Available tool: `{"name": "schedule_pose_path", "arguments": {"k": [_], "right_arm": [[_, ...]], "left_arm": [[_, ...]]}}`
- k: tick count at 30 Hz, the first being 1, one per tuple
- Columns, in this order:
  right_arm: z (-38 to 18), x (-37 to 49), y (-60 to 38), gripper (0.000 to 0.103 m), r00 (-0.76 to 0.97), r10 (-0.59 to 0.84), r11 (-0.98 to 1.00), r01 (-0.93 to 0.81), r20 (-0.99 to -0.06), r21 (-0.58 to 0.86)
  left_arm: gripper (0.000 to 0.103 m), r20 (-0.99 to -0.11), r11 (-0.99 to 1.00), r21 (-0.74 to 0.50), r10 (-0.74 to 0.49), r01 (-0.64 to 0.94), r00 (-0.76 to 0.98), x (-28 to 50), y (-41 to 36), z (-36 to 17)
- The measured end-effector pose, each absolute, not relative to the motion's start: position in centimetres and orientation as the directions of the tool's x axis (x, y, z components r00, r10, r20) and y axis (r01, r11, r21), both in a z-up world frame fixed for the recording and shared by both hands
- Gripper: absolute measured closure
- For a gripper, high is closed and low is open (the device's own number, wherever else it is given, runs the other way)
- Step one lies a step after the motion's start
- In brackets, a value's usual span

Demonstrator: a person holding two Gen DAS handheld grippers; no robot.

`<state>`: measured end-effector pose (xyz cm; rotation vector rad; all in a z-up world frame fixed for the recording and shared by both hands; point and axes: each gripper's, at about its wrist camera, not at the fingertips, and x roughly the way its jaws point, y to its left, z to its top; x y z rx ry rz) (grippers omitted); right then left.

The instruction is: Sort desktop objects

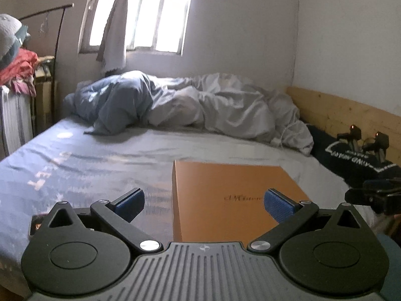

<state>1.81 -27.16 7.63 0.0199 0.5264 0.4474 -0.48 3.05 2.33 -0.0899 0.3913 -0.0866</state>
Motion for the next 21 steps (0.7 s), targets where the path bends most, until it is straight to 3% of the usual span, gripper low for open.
{"name": "schedule_pose_path", "arguments": {"k": [10,21], "right_arm": [[5.5,2.8,-27.2,0.000,0.739,0.417,0.908,-0.363,-0.529,0.209],[4.6,1.4,-25.9,0.000,0.727,0.419,0.904,-0.387,-0.544,0.180]], "left_arm": [[0.000,-0.413,0.989,-0.131,-0.120,0.072,0.903,-0.4,4.1,1.5],[0.000,-0.447,0.995,-0.099,-0.066,0.024,0.892,-0.4,3.7,0.5]]}}
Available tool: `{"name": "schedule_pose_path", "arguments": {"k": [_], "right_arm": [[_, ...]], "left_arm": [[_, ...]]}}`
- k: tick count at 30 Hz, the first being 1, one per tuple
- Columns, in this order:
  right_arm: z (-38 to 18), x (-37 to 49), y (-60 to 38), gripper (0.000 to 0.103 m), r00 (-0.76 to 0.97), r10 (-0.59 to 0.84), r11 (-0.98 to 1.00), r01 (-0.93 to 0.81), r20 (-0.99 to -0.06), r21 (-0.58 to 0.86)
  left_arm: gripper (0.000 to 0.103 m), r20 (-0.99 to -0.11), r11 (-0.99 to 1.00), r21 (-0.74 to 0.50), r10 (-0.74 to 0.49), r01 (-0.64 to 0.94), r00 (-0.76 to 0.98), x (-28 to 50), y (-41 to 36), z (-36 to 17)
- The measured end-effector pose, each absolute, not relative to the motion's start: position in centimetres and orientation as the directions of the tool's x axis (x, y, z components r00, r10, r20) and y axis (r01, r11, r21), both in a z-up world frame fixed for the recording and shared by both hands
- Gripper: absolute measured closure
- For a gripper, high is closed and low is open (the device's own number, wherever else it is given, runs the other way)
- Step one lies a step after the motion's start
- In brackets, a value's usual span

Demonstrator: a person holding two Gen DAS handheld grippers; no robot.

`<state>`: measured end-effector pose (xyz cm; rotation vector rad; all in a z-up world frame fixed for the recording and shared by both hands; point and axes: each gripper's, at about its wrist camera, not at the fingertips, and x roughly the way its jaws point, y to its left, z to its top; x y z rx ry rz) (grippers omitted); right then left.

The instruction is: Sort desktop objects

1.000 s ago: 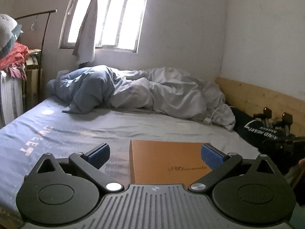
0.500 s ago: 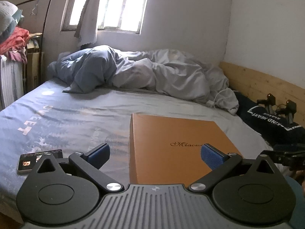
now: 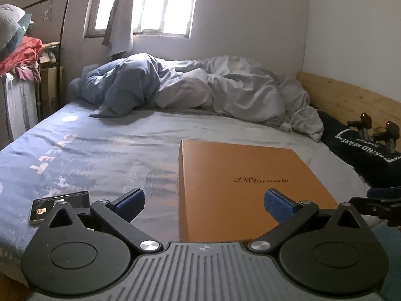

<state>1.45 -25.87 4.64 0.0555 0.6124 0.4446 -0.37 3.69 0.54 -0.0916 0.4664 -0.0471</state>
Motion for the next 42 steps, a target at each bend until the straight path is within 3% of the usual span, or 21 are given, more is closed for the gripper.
{"name": "schedule_pose_path", "arguments": {"k": [42], "right_arm": [[4.9,2.1,-26.8,0.000,0.722,0.413,0.908,-0.375,-0.555,0.188]], "left_arm": [[0.000,-0.478,0.996,-0.064,-0.086,0.063,0.874,0.4,3.8,0.1]]}}
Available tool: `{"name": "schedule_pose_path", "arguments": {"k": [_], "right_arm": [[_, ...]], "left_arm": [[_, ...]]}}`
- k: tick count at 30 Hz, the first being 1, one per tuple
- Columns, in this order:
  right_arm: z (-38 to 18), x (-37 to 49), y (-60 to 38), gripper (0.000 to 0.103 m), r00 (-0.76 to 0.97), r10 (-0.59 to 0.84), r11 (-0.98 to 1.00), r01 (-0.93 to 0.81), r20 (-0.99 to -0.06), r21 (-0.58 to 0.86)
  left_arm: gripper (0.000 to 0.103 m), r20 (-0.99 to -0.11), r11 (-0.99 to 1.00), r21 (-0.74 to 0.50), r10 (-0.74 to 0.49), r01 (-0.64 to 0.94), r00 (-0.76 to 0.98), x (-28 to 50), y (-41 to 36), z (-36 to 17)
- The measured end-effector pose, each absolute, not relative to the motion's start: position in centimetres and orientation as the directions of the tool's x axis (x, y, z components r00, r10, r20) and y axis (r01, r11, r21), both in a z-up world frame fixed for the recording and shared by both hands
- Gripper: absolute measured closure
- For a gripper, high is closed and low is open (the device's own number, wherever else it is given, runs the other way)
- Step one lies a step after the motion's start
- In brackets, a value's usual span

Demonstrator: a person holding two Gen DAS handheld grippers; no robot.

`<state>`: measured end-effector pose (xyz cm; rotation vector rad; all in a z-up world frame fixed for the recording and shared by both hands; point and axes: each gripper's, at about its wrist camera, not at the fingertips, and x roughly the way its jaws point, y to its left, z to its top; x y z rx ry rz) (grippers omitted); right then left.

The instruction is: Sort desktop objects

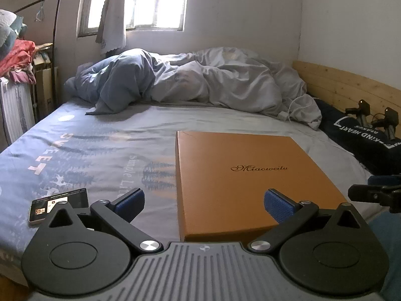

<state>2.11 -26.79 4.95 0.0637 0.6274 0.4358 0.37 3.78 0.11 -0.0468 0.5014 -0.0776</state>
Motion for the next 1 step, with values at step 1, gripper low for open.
{"name": "schedule_pose_path", "arguments": {"k": [1], "right_arm": [[4.95,2.10,-26.81,0.000,0.722,0.413,0.908,-0.375,-0.554,0.188]], "left_arm": [[0.000,-0.477,0.996,-0.063,-0.086,0.064,0.875,0.38,3.79,0.11]]}}
